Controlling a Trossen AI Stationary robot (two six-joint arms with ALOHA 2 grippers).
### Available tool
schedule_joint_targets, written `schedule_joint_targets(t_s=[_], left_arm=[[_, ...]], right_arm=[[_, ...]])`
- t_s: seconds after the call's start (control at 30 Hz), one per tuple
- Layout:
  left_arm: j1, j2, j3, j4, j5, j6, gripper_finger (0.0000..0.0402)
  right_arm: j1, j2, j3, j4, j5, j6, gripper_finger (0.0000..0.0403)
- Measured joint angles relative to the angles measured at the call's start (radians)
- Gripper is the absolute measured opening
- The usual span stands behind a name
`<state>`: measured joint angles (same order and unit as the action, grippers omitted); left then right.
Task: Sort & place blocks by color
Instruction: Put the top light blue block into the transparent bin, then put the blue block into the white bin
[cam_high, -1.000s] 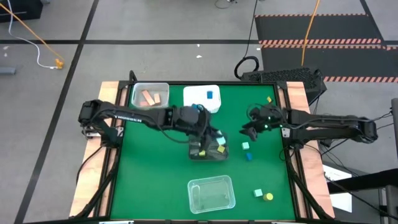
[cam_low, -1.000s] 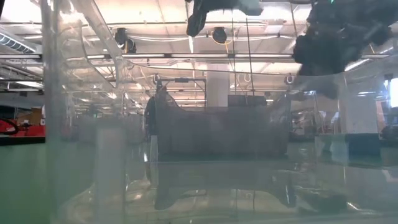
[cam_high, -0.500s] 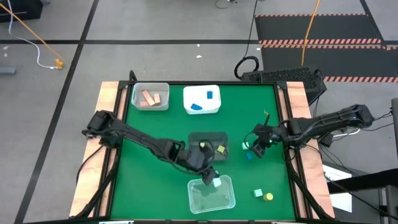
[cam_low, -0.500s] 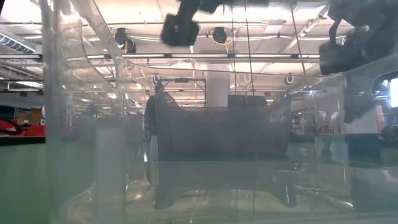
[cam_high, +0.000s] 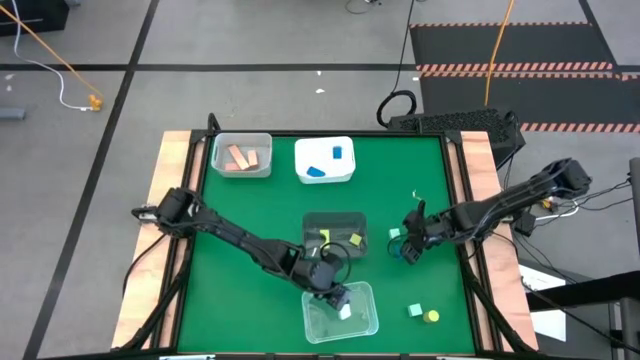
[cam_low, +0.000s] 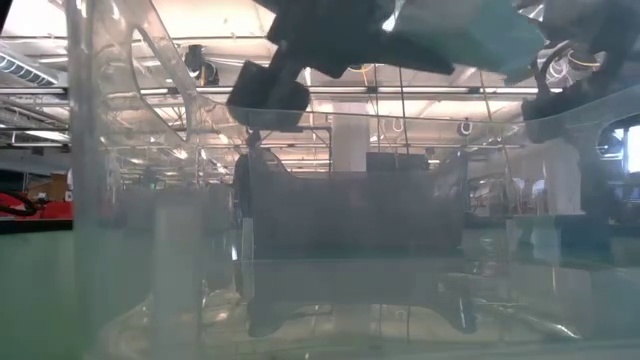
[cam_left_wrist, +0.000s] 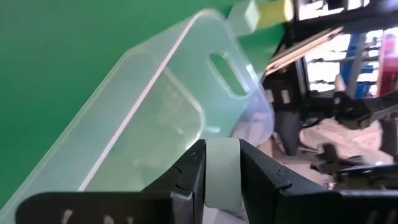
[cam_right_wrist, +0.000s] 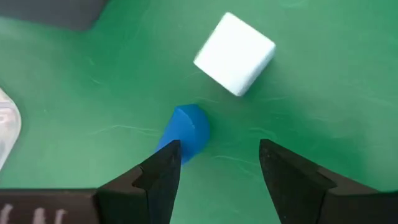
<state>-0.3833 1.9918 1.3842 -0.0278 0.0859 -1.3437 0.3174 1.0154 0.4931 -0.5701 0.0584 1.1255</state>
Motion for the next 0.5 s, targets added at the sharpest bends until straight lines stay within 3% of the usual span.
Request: schedule_joint_targets(t_s=[0.2, 0.5], left_arm=[[0.001, -0.005, 0.0, 0.044, 0.015, -0.001, 0.0097], [0.001, -0.005, 0.0, 0.096, 0.022, 0.012, 0.0195]], right_arm=[[0.006, 0.034, 0.001, 0.071, -0.004, -0.005, 0.0206], [0.006, 0.037, 0.001, 0.096, -0.002, 0.023, 0.0206]])
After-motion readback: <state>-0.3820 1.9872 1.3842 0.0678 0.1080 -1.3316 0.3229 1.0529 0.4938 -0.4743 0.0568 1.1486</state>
